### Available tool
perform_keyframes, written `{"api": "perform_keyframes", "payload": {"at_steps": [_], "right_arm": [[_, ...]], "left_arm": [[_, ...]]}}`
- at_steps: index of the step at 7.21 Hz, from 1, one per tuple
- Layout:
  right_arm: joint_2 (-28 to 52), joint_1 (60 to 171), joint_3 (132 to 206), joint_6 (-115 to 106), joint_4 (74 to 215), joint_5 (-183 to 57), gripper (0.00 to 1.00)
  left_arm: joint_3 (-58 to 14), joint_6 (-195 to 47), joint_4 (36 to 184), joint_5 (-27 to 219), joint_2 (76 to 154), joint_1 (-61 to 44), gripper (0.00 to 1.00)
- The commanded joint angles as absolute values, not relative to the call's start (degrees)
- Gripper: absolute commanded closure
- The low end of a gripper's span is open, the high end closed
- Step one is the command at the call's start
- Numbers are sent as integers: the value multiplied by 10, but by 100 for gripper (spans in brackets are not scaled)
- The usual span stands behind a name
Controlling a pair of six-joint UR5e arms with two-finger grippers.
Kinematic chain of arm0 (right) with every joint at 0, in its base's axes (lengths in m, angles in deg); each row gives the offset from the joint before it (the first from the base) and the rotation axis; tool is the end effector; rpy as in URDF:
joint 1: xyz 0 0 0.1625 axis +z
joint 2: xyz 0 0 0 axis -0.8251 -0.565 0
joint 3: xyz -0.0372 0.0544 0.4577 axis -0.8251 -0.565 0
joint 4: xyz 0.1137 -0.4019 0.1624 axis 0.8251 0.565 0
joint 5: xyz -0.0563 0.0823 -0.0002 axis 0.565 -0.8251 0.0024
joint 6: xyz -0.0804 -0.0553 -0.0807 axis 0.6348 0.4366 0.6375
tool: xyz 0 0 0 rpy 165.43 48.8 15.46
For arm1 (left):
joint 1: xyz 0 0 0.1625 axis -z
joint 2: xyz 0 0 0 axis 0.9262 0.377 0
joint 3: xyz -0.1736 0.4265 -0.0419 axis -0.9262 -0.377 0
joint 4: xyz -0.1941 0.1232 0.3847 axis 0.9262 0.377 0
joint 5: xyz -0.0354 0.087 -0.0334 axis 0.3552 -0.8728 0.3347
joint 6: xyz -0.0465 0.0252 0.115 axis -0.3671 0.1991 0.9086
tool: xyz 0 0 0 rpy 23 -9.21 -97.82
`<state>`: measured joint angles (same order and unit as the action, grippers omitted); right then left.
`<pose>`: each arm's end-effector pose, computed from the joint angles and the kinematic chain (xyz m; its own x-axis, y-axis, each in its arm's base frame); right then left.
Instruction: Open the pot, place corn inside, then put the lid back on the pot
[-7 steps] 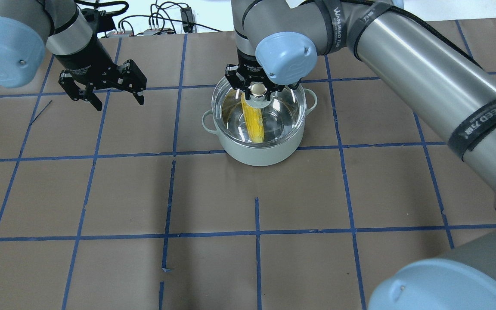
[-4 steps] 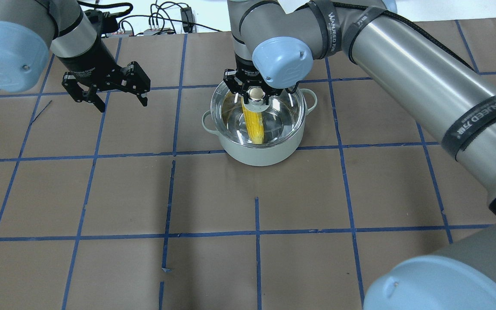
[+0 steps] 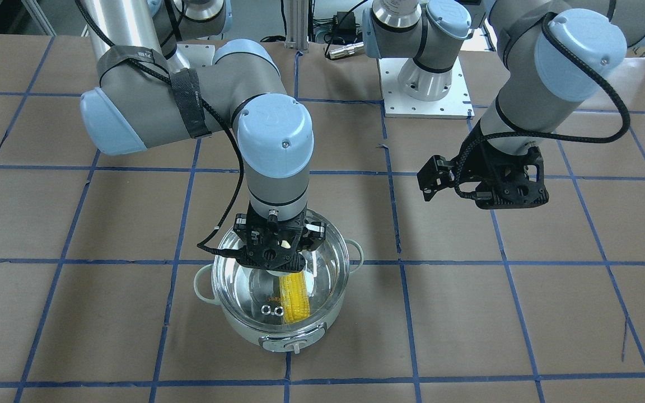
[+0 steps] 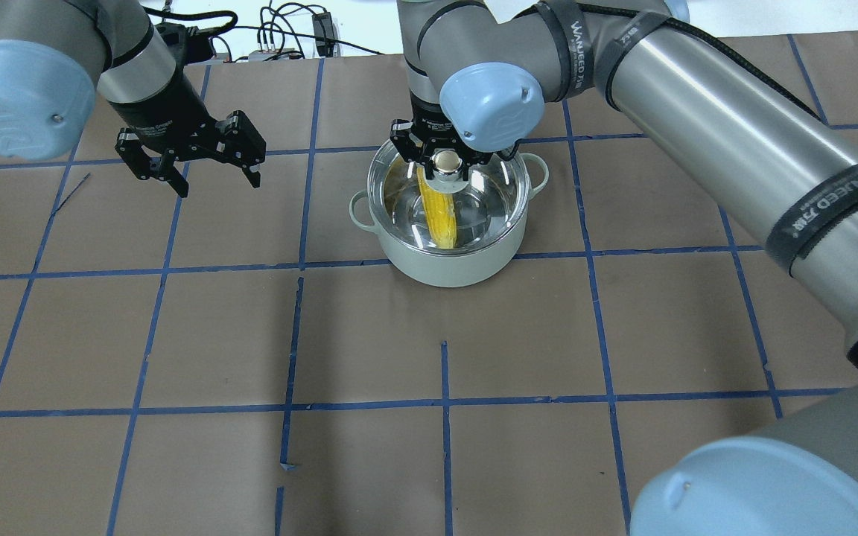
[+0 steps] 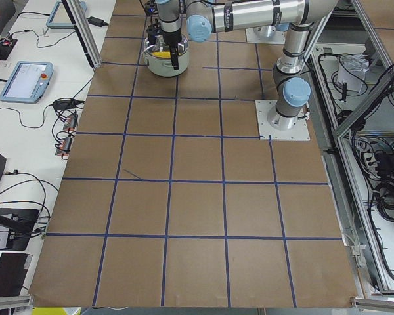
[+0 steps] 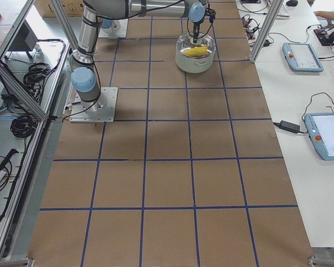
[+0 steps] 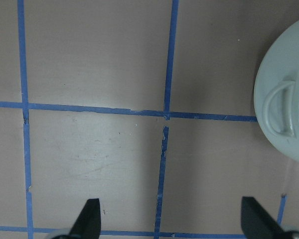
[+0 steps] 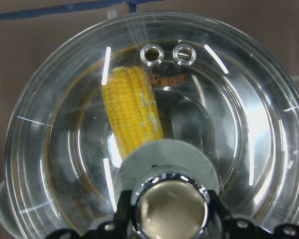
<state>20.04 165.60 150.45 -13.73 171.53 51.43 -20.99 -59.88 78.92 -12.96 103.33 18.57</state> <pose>0.3753 -0.6484 0.3502 -0.9945 0.1042 0.0094 0.1040 0.9943 -0.0221 -0.1022 -0.5876 0.4254 -0.9963 -0.0760 0.0411 -0.0733 0.9952 0.0647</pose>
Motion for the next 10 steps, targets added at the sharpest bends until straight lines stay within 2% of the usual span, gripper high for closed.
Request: {"api": "perform_keyframes", "payload": {"at_steps": [1,7,8,10], "right_arm": [[198,1653,1505,-126,1715,513,85],[203,1655,1505,-134,1715,510,83],[203,1655,1505,-132,1715,514,78],[203,1655,1505,-132,1714,517,46]], "left_arm": [[-215,-594,779,-132,1034,185,0],[-223,-590,764,-132,1032,184,0],[-221,-582,764,-132,1032,184,0],[-216,-582,764,-132,1033,182,0]]}}
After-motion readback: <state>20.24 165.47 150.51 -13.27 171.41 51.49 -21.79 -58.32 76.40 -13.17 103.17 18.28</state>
